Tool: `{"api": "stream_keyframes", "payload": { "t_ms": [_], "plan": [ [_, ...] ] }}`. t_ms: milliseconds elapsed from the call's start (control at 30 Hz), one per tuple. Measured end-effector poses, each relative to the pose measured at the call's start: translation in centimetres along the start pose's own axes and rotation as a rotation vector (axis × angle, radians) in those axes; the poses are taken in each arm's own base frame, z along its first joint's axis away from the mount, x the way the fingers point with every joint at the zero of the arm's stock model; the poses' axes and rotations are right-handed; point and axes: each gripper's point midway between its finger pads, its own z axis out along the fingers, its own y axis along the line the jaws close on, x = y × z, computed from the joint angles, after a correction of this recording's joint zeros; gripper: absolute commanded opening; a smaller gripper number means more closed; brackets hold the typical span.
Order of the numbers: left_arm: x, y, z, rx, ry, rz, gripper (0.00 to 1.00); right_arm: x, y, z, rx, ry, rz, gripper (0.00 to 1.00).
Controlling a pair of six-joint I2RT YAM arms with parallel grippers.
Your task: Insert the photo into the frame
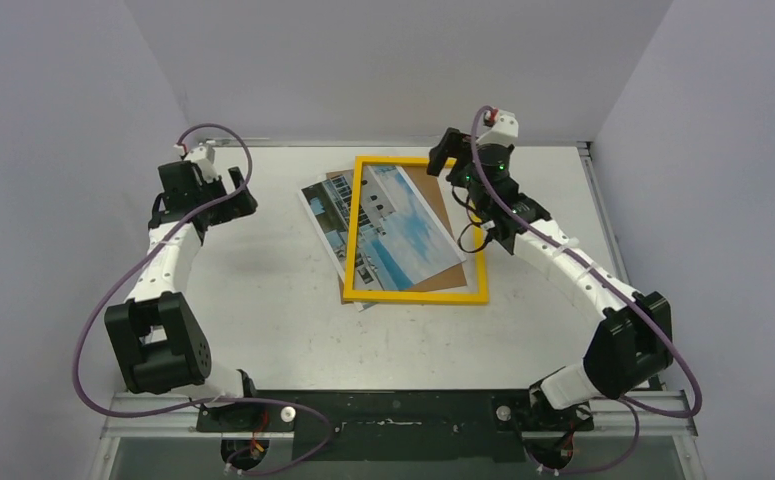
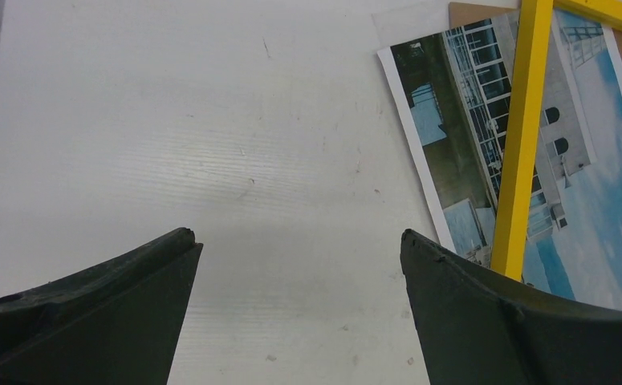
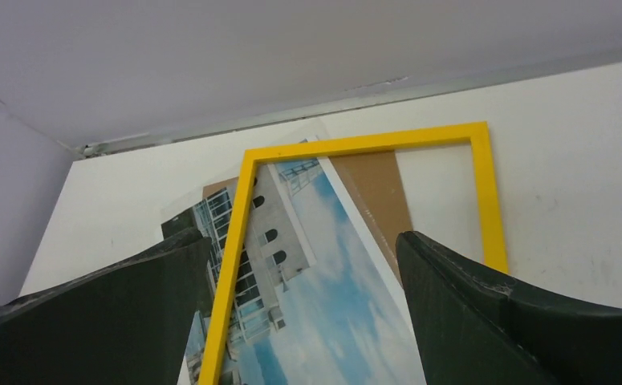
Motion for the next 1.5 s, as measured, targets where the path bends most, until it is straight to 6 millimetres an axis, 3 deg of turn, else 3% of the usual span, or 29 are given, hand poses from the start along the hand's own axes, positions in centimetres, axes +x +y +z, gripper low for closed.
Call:
{"api": "stream_keyframes", "payload": {
  "t_ms": [33, 167, 200, 267, 333, 433, 567, 733, 833, 933, 1167, 1267, 1367, 1500],
  "plan": [
    [0.1, 0.0, -0.1, 0.000, 0.021, 0.000, 0.96, 0.0, -0.3, -0.2, -0.014, 0.001, 0.038, 0.90],
    [-0.6, -0.2, -0.6, 0.000, 0.047, 0.019, 0.96, 0.6, -5.6, -0.1, 0.132, 0.036, 0.078, 0.90],
    [-0.7, -0.2, -0.7, -0.001, 0.050, 0.022, 0.96, 0.8, -5.4, 0.4, 0.164, 0.061, 0.057, 0.90],
    [-0.7, -0.1, -0.9, -0.004, 0.058, 0.029, 0.96, 1.3, -2.3, 2.0, 0.152, 0.096, 0.015, 0.90],
    [-0.3, 0.0, -0.8, -0.010, 0.072, 0.030, 0.96, 3.1, 2.0, 3.4, 0.099, 0.136, -0.032, 0.90],
    [0.6, 0.4, -0.6, -0.020, 0.106, 0.027, 0.96, 9.4, 6.0, 3.9, 0.044, 0.257, -0.119, 0.90],
    [1.1, 0.7, -0.6, -0.031, 0.126, 0.035, 0.96, 17.5, 8.2, 3.9, 0.024, 0.431, -0.245, 0.90],
    [1.4, 0.9, -0.6, -0.034, 0.135, 0.055, 0.96, 22.2, 9.5, 5.0, 0.029, 0.520, -0.321, 0.90],
    [1.8, 1.0, -0.6, -0.033, 0.146, 0.068, 0.96, 22.3, 8.4, 5.0, 0.055, 0.539, -0.331, 0.90],
    [2.4, 1.0, -0.5, -0.032, 0.161, 0.076, 0.96, 21.2, 6.2, 6.3, 0.095, 0.532, -0.308, 0.90],
    [3.9, 0.8, -0.5, -0.024, 0.195, 0.096, 0.96, 17.6, -4.4, 10.4, 0.264, 0.514, -0.229, 0.90],
    [4.2, 0.8, -0.5, -0.021, 0.206, 0.099, 0.96, 16.6, -7.7, 11.1, 0.317, 0.512, -0.209, 0.90],
    [4.4, 0.8, -0.5, -0.022, 0.215, 0.105, 0.96, 16.3, -9.1, 11.5, 0.327, 0.510, -0.196, 0.90],
    [4.6, 0.8, -0.7, -0.022, 0.222, 0.112, 0.96, 16.8, -8.9, 11.9, 0.300, 0.517, -0.189, 0.90]
  ]
}}
